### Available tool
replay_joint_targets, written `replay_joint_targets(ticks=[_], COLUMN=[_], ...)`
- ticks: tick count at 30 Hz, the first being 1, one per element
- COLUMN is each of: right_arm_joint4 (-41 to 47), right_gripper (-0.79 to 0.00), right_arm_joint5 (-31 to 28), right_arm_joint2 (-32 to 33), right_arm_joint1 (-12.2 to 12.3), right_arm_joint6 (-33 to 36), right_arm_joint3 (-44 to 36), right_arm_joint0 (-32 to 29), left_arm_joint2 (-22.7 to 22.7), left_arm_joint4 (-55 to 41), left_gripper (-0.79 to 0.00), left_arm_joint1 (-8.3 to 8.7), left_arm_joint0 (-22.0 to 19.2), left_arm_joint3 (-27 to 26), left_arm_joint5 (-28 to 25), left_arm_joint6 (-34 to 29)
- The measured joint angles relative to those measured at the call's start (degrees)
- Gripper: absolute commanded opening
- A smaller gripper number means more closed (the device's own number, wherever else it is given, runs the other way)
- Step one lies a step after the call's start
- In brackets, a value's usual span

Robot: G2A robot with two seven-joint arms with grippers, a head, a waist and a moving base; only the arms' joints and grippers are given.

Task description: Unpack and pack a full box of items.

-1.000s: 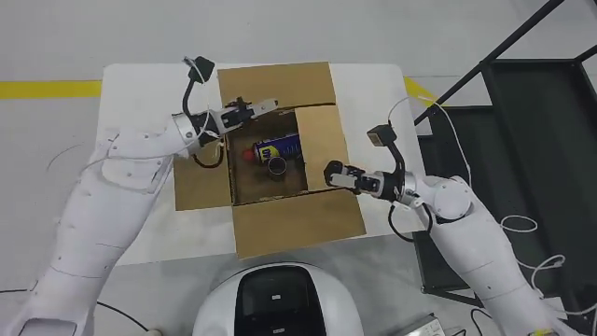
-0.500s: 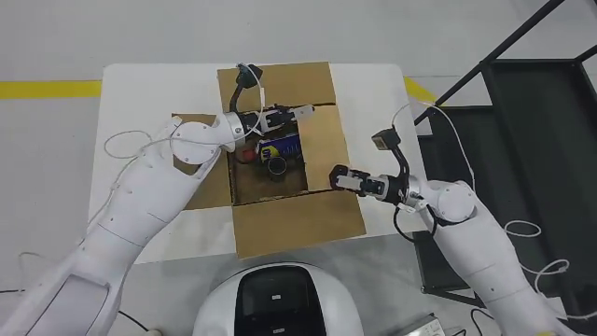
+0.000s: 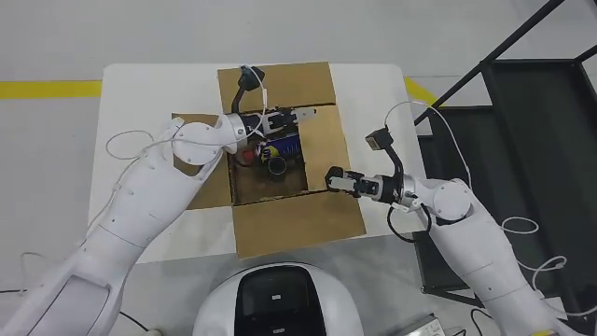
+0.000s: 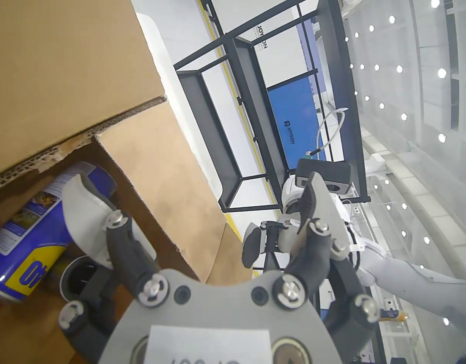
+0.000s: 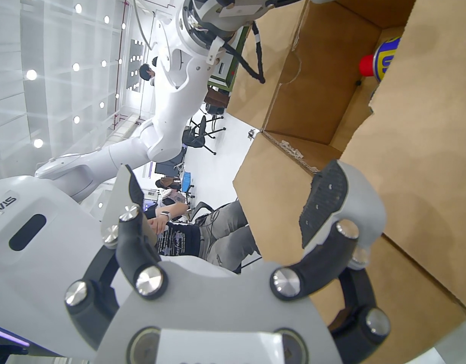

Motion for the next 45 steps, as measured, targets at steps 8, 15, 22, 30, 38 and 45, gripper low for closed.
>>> replay_joint_targets(ticks=[8,15,22,30,38,45], right_arm_joint4=[-0.96,-0.46,-1.79,-4.68,-8.57,-8.84], right_gripper=[0.0,0.0,0.0,0.0,0.0,0.0], right_arm_joint5=[0.4,0.28,1.91,3.64,3.07,-0.95], right_arm_joint2=[1.07,0.97,-1.73,-5.02,-2.87,3.91], right_arm_joint1=[0.4,0.59,0.45,0.13,0.33,0.93], right_arm_joint6=[0.26,1.44,3.28,3.52,-2.96,-11.23], right_arm_joint3=[-3.69,-4.65,-6.09,-8.1,-7.81,-6.93], right_arm_joint0=[-2.46,-3.56,-2.56,-0.58,-1.63,-6.41], left_arm_joint2=[4.73,6.79,5.81,4.65,4.43,2.25], left_arm_joint4=[-6.35,-11.65,-17.77,-22.81,-28.36,-27.97], left_gripper=[0.0,0.0,0.0,0.0,0.0,0.0], left_arm_joint1=[-4.01,-7.57,-9.85,-11.02,-12.73,-12.47], left_arm_joint0=[-3.11,-5.45,-7.15,-6.66,-7.07,-7.0], left_arm_joint3=[10.81,19.66,23.75,23.35,23.2,25.38], left_arm_joint5=[-0.38,-6.54,-14.15,-19.19,-21.02,-22.81], left_arm_joint6=[-1.46,-1.65,-4.18,-9.79,-16.15,-17.72])
